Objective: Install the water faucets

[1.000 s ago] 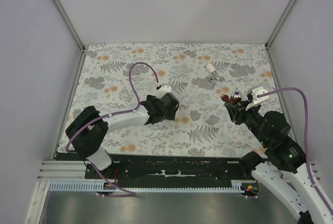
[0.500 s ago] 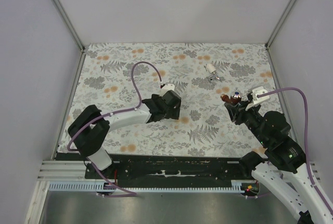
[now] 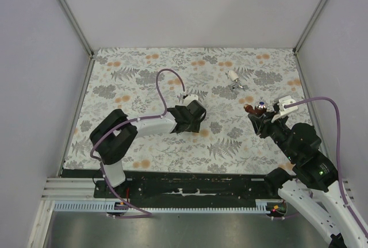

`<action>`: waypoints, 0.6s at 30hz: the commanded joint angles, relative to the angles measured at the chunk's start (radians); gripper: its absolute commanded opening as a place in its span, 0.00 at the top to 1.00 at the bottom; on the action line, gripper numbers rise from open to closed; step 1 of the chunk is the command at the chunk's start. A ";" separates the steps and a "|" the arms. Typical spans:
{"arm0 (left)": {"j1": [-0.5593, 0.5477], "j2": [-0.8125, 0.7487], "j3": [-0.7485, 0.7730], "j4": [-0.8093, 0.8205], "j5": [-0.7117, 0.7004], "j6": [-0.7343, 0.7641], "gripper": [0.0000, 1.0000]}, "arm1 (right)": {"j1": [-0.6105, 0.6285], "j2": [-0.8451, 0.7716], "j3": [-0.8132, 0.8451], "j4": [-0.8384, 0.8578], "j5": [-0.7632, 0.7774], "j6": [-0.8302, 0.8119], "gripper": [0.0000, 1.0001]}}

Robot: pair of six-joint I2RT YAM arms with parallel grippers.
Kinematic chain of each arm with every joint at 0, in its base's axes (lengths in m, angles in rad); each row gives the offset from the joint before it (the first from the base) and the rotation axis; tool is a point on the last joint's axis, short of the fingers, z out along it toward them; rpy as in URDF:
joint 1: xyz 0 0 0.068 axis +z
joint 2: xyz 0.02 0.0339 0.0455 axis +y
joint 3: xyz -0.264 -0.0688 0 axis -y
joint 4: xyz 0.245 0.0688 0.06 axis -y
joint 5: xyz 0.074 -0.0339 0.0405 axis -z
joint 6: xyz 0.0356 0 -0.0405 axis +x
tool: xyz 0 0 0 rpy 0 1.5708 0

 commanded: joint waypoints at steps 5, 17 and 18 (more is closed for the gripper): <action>0.015 0.048 0.032 0.022 -0.014 -0.041 0.33 | -0.001 -0.002 0.009 0.030 -0.010 -0.006 1.00; 0.017 -0.053 -0.044 0.085 0.000 -0.038 0.88 | 0.000 0.034 0.021 0.031 -0.105 -0.038 1.00; 0.018 -0.073 -0.050 0.091 0.002 -0.036 0.95 | -0.001 0.042 0.024 0.031 -0.125 -0.046 1.00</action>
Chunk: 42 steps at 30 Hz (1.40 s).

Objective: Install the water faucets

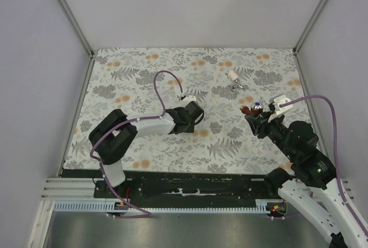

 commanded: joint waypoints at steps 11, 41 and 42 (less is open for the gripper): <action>0.010 -0.297 -0.044 -0.053 -0.088 0.127 0.98 | 0.000 0.146 0.052 0.056 -0.342 -0.065 0.99; -0.395 0.314 0.261 -0.814 -0.851 0.107 0.97 | 0.000 -0.015 -0.010 0.068 -0.091 -0.045 1.00; -0.404 0.333 0.268 -0.833 -0.854 0.092 0.96 | -0.001 -0.015 -0.010 0.070 -0.091 -0.045 1.00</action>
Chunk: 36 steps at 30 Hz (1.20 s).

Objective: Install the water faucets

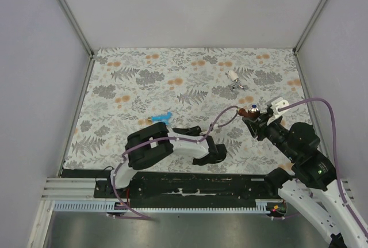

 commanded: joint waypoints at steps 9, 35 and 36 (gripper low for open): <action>-0.084 0.147 0.101 -0.180 -0.037 -0.188 0.83 | -0.002 -0.018 -0.006 0.052 0.043 0.013 1.00; -0.154 0.138 0.170 -0.233 0.047 -0.291 0.30 | 0.000 -0.005 -0.003 0.051 0.042 0.010 0.99; -0.157 0.129 0.172 -0.232 0.055 -0.292 0.28 | -0.001 -0.003 -0.003 0.051 0.042 0.011 0.99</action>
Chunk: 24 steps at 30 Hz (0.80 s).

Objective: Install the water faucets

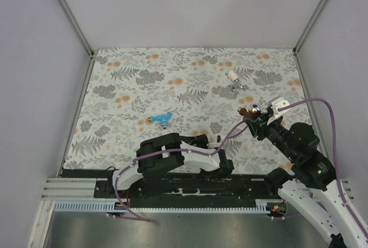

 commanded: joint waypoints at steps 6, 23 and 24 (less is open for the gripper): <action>-0.032 -0.139 0.030 0.018 0.059 -0.075 0.27 | -0.001 -0.002 0.009 0.048 0.017 0.007 0.99; -0.017 -0.563 -0.157 0.363 0.361 0.095 0.25 | -0.001 -0.050 0.061 0.011 0.070 -0.002 0.99; -0.015 -0.577 -0.167 0.377 0.379 0.103 0.25 | -0.001 -0.051 0.068 0.008 0.077 -0.002 0.98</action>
